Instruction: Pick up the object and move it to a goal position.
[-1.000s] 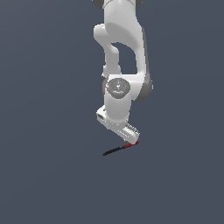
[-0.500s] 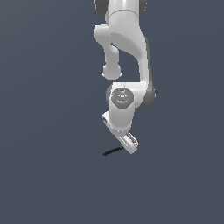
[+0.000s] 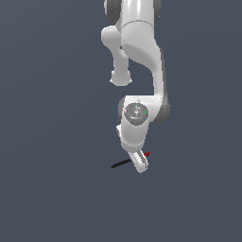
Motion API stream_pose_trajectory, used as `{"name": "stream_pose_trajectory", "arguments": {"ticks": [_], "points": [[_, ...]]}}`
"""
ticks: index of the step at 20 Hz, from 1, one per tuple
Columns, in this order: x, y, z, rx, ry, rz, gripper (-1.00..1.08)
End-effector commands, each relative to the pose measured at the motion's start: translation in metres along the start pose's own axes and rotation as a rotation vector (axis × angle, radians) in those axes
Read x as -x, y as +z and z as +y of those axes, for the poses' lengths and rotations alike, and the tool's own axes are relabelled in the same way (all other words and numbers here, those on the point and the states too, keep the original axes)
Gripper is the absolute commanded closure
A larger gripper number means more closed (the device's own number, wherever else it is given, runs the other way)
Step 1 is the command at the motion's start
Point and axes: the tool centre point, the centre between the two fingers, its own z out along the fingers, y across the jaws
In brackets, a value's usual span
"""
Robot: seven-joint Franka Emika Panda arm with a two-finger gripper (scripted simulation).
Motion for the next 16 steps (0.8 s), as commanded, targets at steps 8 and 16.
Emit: {"name": "stream_pose_trajectory", "arguments": {"ticks": [8, 16], "points": [[0.002, 0.008, -0.006, 0.000, 0.087, 0.003, -0.92], [0.002, 0.018, -0.005, 0.000, 0.086, 0.003, -0.92]]}}
